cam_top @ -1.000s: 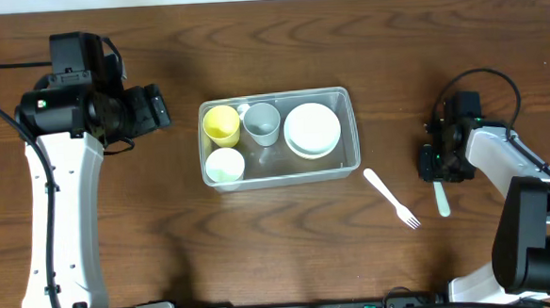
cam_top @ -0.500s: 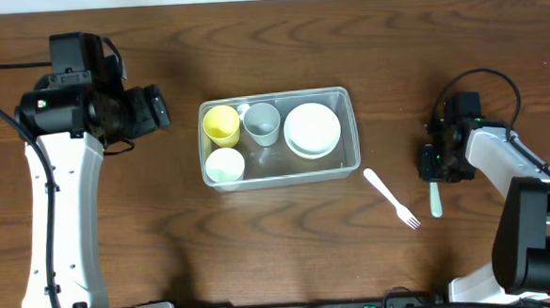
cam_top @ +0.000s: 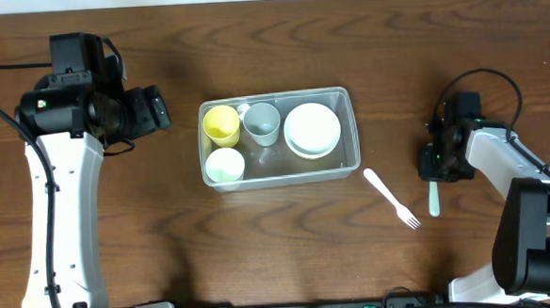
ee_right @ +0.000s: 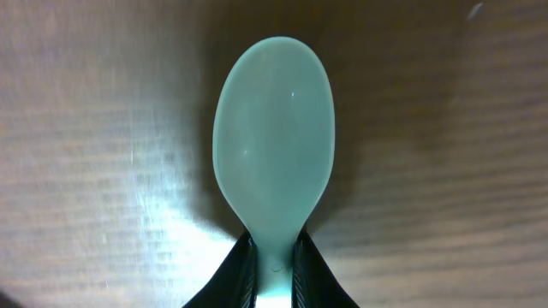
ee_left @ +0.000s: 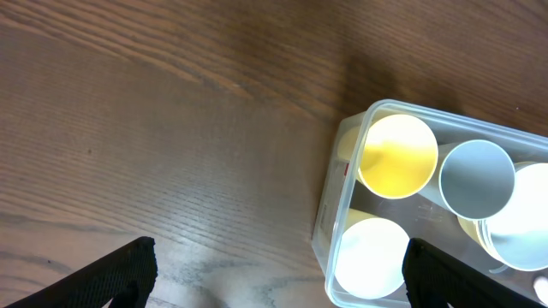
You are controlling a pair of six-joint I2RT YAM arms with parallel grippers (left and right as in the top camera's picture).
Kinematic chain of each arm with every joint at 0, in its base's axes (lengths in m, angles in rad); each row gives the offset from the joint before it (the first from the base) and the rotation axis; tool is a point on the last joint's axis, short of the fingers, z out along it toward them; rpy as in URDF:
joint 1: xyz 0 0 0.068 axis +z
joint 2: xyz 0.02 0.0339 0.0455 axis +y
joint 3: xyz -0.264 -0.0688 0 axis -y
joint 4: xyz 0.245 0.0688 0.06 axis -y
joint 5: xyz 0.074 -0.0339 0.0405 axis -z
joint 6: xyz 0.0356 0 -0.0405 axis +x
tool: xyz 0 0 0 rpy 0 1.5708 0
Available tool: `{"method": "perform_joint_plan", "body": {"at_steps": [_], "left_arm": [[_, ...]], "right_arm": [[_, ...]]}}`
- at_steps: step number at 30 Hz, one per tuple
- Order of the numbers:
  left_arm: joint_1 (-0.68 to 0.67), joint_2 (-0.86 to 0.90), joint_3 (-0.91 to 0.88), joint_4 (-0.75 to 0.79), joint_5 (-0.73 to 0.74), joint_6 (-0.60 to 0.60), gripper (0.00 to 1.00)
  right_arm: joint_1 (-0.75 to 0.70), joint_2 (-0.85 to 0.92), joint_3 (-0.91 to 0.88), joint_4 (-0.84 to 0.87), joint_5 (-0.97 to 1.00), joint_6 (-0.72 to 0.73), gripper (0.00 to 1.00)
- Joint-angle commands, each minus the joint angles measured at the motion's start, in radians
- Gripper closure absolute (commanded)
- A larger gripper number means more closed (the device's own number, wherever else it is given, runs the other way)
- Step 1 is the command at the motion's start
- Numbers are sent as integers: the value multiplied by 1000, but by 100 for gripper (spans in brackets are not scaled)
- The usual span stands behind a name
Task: Pack container
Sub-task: 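Carry the spoon into the container's front and release it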
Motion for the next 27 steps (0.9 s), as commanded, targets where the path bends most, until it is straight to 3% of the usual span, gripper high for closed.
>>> {"method": "perform_joint_plan", "body": {"at_steps": [1, 9, 17, 27], "left_arm": [[2, 7, -8, -2, -8, -13, 8], [2, 7, -8, 1, -8, -13, 8], [2, 7, -8, 2, -8, -13, 8], [2, 7, -8, 2, -8, -13, 8]], "right_arm": [[11, 65, -29, 21, -8, 48, 99], [100, -117, 231, -144, -48, 28, 99], [404, -272, 515, -209, -112, -236, 99], [761, -170, 534, -185, -112, -564, 99]]}}
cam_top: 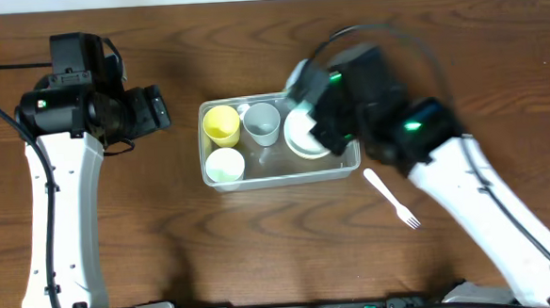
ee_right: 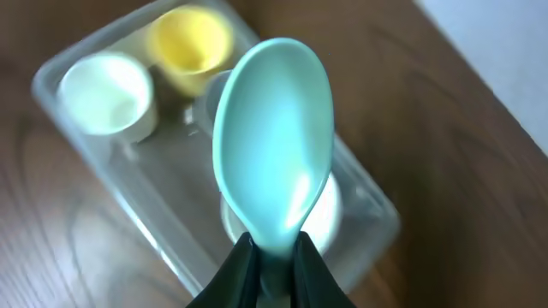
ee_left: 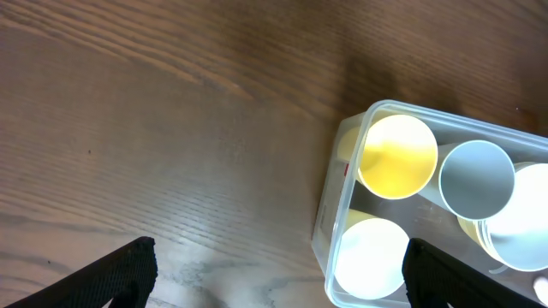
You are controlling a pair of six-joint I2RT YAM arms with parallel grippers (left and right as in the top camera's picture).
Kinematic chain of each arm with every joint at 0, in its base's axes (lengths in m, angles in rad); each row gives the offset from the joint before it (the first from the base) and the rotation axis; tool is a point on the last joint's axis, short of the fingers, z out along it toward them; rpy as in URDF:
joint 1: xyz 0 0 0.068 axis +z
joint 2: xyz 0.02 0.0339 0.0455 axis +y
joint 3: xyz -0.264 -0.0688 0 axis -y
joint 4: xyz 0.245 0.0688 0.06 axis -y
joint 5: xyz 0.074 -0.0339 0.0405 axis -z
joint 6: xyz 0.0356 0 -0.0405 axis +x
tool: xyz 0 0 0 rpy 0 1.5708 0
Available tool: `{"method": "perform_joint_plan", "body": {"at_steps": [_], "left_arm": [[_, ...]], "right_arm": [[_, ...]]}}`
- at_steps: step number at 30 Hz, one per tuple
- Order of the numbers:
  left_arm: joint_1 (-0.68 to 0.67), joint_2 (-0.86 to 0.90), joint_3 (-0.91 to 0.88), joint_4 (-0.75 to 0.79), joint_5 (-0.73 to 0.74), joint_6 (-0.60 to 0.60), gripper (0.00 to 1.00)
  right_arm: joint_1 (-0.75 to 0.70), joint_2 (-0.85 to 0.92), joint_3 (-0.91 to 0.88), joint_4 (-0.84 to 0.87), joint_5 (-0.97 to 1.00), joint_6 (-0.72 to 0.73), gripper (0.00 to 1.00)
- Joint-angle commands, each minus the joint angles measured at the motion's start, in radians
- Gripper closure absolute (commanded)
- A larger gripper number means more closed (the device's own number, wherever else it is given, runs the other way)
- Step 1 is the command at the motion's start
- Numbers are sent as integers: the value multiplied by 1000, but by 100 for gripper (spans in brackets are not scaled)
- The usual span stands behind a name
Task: Pack container
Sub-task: 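Carry the spoon into the container's front and release it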
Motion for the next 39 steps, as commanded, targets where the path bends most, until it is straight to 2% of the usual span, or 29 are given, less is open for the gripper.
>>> {"method": "perform_joint_plan", "body": {"at_steps": [1, 7, 13, 20, 21, 24, 25, 33, 34, 36, 39], "left_arm": [[2, 7, -8, 1, -8, -13, 8], [2, 7, -8, 1, -8, -13, 8], [2, 7, -8, 2, -8, -13, 8], [2, 7, -8, 2, -8, -13, 8], [2, 7, -8, 2, -8, -13, 8], [2, 7, -8, 1, -8, -13, 8], [2, 7, -8, 1, -8, -13, 8], [2, 7, -8, 1, -8, -13, 8], [2, 7, -8, 1, -8, -13, 8], [2, 7, -8, 1, -8, -13, 8], [2, 7, -8, 1, -8, -13, 8]], "right_arm": [[72, 76, -9, 15, -3, -184, 99], [132, 213, -9, 43, -14, -278, 99], [161, 310, -9, 34, -30, -284, 99], [167, 333, -9, -25, -34, -285, 98], [167, 333, -9, -29, -33, -283, 94], [167, 333, -9, -40, -34, -283, 61], [167, 333, -9, -41, -34, -281, 56], [169, 332, -8, -33, -34, -249, 53], [169, 332, -8, -33, -34, -225, 51], [169, 332, -8, -33, -33, -171, 38], [169, 330, 5, -31, -32, -140, 40]]}}
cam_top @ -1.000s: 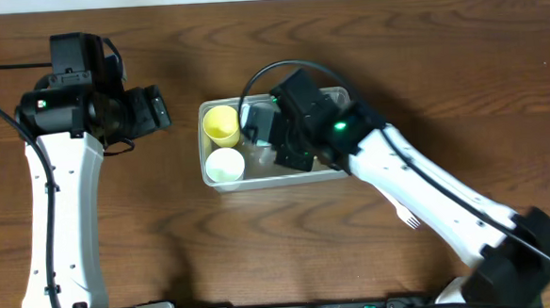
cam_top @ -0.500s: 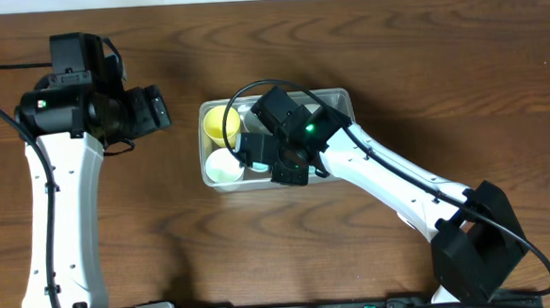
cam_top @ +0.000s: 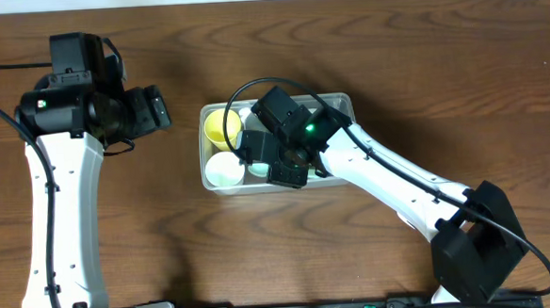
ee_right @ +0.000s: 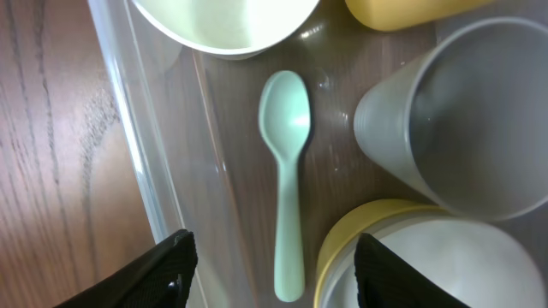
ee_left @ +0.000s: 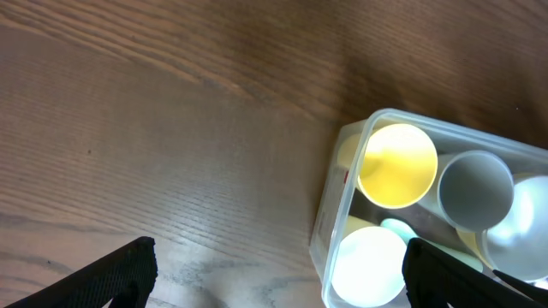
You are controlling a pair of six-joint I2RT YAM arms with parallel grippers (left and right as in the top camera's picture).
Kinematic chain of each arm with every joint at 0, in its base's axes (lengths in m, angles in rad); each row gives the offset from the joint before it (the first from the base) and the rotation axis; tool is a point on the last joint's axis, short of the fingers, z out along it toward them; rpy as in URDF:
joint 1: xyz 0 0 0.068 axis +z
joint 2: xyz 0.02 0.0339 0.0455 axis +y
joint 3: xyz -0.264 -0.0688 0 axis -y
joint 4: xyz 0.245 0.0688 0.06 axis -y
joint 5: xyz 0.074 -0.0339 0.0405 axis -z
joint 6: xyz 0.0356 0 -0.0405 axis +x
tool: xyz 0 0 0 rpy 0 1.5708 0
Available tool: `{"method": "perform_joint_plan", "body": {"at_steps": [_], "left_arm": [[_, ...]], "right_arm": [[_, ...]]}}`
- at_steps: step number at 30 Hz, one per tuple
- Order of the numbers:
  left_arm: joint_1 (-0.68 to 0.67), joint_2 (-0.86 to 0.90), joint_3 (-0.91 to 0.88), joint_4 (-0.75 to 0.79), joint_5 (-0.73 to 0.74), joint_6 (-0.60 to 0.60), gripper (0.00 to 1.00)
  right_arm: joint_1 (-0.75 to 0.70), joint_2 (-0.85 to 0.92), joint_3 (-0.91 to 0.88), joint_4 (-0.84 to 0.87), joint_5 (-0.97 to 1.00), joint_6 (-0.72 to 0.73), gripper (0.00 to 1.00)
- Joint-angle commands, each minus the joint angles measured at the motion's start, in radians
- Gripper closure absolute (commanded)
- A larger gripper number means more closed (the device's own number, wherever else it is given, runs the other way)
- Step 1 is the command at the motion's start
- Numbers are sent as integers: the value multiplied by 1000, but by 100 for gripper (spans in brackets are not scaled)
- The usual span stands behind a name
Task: Pack container
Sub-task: 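Carry the spoon into the container's front and release it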
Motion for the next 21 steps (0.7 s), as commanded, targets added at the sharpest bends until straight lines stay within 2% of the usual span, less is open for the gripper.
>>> {"method": "perform_joint_plan", "body": {"at_steps": [1, 5, 8, 11, 14, 17, 20, 21], "left_arm": [[2, 7, -8, 1, -8, -13, 8], [2, 7, -8, 1, -8, -13, 8], [2, 7, -8, 1, -8, -13, 8], [2, 7, -8, 0, -8, -13, 8], [2, 7, -8, 0, -8, -13, 8], [2, 7, -8, 0, -8, -13, 8], [2, 7, -8, 0, -8, -13, 8], [2, 7, -8, 0, -8, -13, 8]], "right_arm": [[11, -1, 21, 1, -8, 96, 40], [-1, -9, 73, 5, 81, 285, 39], [-26, -35, 116, 7, 242, 485, 39], [-81, -84, 142, -6, 449, 832, 35], [-179, -154, 142, -94, 492, 1285, 35], [-287, -201, 140, -188, 405, 1593, 27], [-380, -211, 139, -256, 295, 1726, 11], [-408, -211, 137, -282, 270, 1758, 3]]}}
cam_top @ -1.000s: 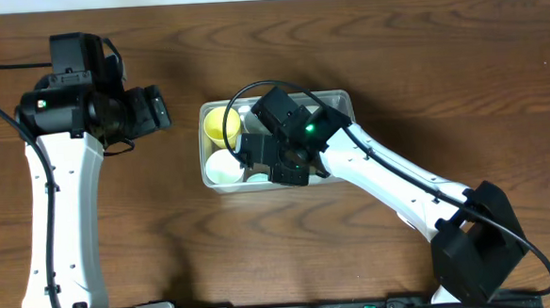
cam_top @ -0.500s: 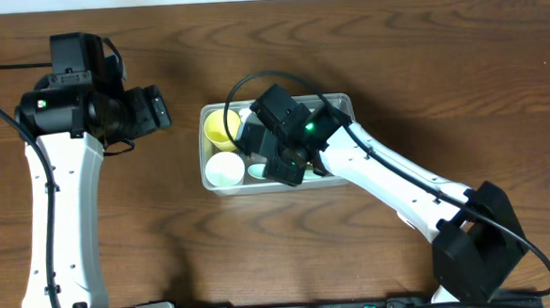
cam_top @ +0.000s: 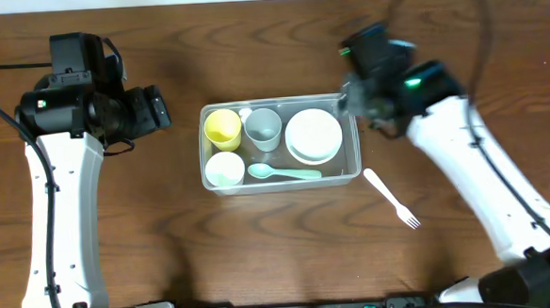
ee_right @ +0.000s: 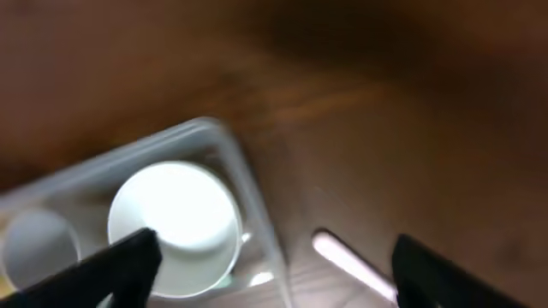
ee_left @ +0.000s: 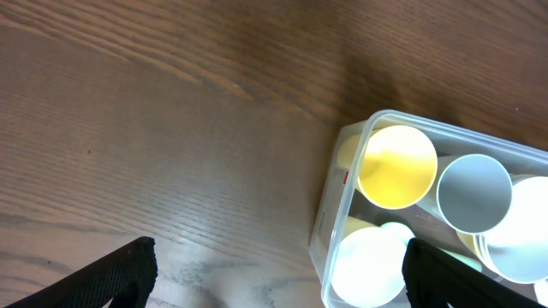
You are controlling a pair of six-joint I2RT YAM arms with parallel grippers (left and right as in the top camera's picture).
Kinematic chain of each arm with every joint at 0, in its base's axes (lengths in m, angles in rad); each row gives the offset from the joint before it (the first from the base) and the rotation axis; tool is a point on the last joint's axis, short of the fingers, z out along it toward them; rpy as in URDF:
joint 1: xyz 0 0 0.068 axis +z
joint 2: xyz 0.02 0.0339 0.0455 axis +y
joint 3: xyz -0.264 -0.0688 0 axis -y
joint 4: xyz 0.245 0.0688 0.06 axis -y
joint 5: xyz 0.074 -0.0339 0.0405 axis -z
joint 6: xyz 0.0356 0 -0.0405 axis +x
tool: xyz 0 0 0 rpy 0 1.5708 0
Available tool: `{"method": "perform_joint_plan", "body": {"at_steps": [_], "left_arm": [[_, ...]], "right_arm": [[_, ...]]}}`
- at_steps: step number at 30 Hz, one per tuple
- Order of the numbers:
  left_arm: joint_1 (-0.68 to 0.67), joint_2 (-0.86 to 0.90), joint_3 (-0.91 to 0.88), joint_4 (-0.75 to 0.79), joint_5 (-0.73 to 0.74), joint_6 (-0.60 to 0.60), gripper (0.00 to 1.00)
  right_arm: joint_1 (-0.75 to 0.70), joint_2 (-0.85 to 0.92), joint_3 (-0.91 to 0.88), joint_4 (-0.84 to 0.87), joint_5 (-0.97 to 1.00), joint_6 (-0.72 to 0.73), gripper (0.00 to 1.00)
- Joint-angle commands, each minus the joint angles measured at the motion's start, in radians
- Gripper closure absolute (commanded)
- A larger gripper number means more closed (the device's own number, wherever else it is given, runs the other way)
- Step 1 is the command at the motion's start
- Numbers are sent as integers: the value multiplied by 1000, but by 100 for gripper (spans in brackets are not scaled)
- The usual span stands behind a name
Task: Pack container
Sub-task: 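Carry the spoon into the container's front and release it, then move the right gripper to the white fork and grasp its handle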
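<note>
The clear plastic container [cam_top: 281,182] sits mid-table. In it are a yellow cup [cam_top: 222,127], a grey cup [cam_top: 262,128], a white cup [cam_top: 225,168], stacked white bowls [cam_top: 313,135] and a teal spoon [cam_top: 285,172] lying along the front wall. A white fork [cam_top: 391,199] lies on the table to its right. My right gripper [cam_top: 360,100] hangs open and empty over the container's right end. The blurred right wrist view shows the bowls [ee_right: 174,214] and the fork handle [ee_right: 351,265]. My left gripper [cam_top: 150,109] is open, left of the container.
In the left wrist view the yellow cup [ee_left: 396,167], grey cup [ee_left: 473,192] and white cup [ee_left: 371,267] show at the right. Bare wood [ee_left: 154,154] fills the left. A black cable arcs over the right arm.
My right gripper was low inside the container, open over the spoon. Now it is higher, at the container's right end. The spoon lies in the container. The left arm has not moved.
My right gripper was shut on the teal spoon at the table's right, beside the fork. Then it held the spoon above the container. Then it stood open inside the container with the spoon lying there. Now it is clear of the container's contents.
</note>
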Motion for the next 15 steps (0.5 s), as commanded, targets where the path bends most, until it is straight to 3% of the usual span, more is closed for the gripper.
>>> {"method": "perform_joint_plan", "body": {"at_steps": [1, 5, 11, 15], "left_arm": [[2, 7, -8, 0, -8, -13, 8], [2, 7, -8, 1, -8, -13, 8], [2, 7, -8, 0, -8, -13, 8], [2, 7, -8, 0, -8, -13, 8]], "right_arm": [[-81, -2, 4, -56, -98, 360, 1], [-158, -2, -66, -83, -150, 512, 1], [-188, -2, -248, -71, -297, 851, 1], [-171, -2, -366, 26, -369, 886, 3]]}}
